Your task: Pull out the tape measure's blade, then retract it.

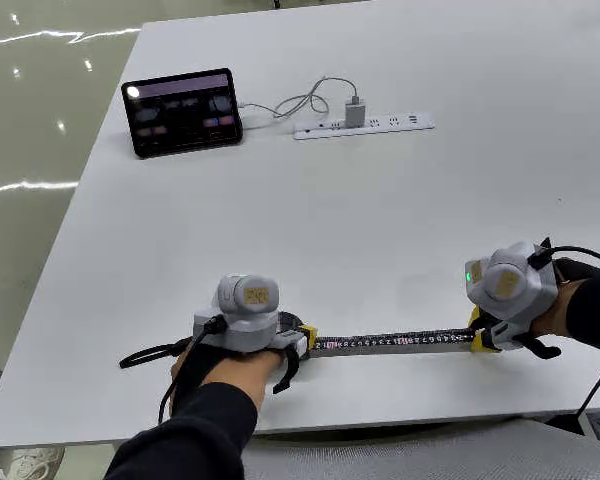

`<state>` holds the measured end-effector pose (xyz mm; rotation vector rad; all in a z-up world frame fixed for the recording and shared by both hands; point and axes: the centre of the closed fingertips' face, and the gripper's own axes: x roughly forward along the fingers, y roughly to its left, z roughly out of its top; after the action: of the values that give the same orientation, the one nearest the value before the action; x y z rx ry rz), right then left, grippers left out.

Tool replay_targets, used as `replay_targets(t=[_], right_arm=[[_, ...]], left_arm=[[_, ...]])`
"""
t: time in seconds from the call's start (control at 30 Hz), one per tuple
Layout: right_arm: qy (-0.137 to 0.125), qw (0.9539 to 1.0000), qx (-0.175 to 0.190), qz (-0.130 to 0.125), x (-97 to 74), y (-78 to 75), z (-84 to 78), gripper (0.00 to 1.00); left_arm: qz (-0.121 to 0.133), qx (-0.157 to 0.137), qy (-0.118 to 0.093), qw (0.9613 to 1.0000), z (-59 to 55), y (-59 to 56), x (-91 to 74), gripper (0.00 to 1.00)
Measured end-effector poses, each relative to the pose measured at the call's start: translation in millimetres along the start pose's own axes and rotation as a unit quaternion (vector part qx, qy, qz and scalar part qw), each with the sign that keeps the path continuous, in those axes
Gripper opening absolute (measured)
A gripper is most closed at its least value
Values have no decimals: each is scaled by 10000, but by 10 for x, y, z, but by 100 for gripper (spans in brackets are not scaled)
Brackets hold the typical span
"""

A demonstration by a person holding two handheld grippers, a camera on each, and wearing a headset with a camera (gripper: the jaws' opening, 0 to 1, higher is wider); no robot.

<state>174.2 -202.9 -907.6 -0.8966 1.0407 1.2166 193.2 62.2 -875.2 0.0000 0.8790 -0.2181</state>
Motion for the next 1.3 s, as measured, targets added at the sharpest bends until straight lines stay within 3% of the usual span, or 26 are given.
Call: replay_targets(t=[1.3], right_arm=[[-77, 9999, -79, 6, 79, 17, 199, 11]], left_arm=[[-3, 40, -62, 10000, -5, -2, 0, 60]])
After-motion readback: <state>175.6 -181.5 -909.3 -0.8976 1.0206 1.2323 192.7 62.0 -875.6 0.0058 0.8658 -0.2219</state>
